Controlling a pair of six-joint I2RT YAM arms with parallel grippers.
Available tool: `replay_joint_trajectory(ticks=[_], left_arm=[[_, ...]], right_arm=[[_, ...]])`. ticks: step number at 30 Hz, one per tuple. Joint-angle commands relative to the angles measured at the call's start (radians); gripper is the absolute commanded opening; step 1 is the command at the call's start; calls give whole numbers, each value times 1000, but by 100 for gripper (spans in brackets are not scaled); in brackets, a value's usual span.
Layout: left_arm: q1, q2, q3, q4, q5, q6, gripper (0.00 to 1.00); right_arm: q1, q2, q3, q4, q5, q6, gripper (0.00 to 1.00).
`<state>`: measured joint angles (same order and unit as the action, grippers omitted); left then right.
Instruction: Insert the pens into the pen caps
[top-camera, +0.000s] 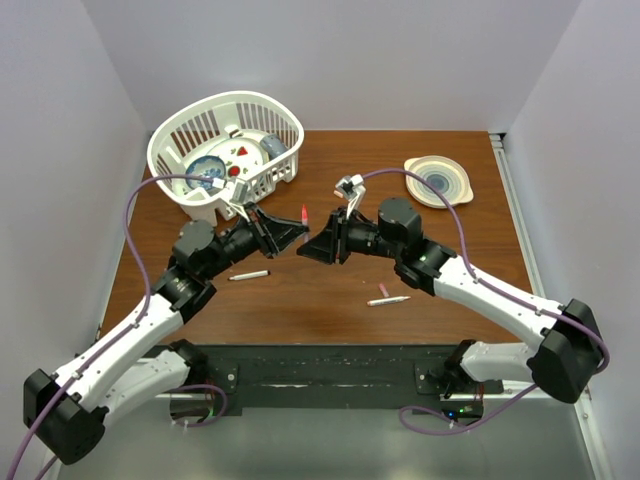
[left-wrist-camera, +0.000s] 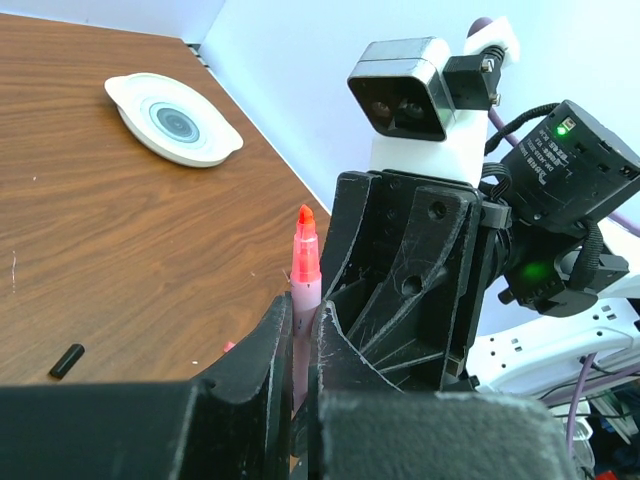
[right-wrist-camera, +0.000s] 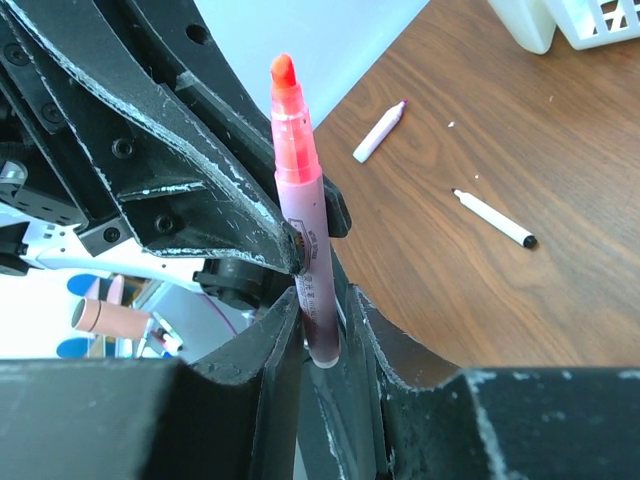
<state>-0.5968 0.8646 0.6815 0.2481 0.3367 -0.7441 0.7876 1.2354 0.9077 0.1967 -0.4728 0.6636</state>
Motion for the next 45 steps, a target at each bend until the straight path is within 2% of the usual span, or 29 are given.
replay_joint_trajectory(ticks=[1,8,11,17,23,32,39,43,45], left_arm=[[-3,-30,-20,75,-2,-34,0],[-3,-42,-31,74,-8,-43,0],[-3,-47,-28,59,-8,-32,0],[-3,-79,-25,3,-10,3,0],[-3,-102,-28,-49,38,48,0],[-3,-105,-42,-55,128,80,0],[-3,-113,-48,-37,147,77,0],[-3,-110,-51,-26,154,77,0],[-3,-107,-51,-20,157,75,0]], right_arm=[[2,-1,-18,66,-9,24,27],[1,-4,-20,60,-9,25,26],[1,-25,5,-14,6,-10,37],[1,-108,62,-164,52,-91,51],[1,-165,94,-194,99,-85,54],[1,-103,168,-138,106,-16,49],[1,-45,198,-115,100,1,46],[1,-34,186,-99,92,8,38],[1,-33,177,-83,91,14,26]])
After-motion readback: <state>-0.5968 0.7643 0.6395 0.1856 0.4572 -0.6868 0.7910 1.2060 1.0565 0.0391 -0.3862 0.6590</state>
